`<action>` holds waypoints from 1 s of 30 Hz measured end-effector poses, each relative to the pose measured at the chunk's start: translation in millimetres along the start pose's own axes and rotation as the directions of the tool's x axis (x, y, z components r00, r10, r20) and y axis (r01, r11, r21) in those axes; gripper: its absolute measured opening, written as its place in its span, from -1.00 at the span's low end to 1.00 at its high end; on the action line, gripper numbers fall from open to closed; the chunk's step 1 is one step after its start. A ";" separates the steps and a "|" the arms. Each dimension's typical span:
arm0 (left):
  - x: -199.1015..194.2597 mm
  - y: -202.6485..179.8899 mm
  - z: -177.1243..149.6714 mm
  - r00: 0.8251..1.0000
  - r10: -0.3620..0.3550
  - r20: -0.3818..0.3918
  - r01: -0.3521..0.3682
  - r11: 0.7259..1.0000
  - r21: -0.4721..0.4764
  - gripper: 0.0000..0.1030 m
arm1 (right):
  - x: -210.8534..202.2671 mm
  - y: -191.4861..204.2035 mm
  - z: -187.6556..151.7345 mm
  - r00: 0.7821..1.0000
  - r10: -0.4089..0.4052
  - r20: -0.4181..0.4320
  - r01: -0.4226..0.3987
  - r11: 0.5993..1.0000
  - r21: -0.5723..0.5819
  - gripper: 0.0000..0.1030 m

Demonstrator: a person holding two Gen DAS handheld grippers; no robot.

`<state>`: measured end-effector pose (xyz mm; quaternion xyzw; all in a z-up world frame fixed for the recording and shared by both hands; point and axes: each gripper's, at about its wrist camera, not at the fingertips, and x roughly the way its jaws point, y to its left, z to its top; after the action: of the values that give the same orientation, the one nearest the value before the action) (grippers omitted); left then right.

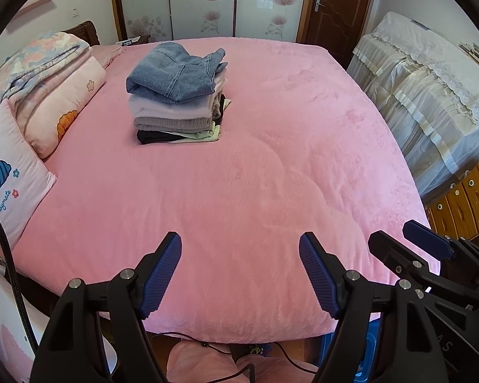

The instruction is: Fold large clothes

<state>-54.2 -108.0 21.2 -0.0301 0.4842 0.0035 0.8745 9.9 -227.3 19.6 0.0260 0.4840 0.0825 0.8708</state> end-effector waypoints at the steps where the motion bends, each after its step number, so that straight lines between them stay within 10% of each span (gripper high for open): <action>1: 0.3 0.4 0.2 1.000 -0.002 -0.002 0.002 1.000 -0.001 0.44 | 0.0 0.0 -0.1 1.000 -0.001 0.000 0.001 1.000 0.000 0.01; 30: 11.0 -11.1 8.8 0.999 0.018 -0.031 -0.018 1.000 -0.023 0.43 | 15.1 -12.8 8.4 0.999 0.023 -0.022 -0.023 1.000 -0.003 0.01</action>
<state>-40.5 -118.8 17.0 -0.0361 0.4977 0.0167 0.8665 26.3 -237.1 9.8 0.0292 0.4932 0.0936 0.8644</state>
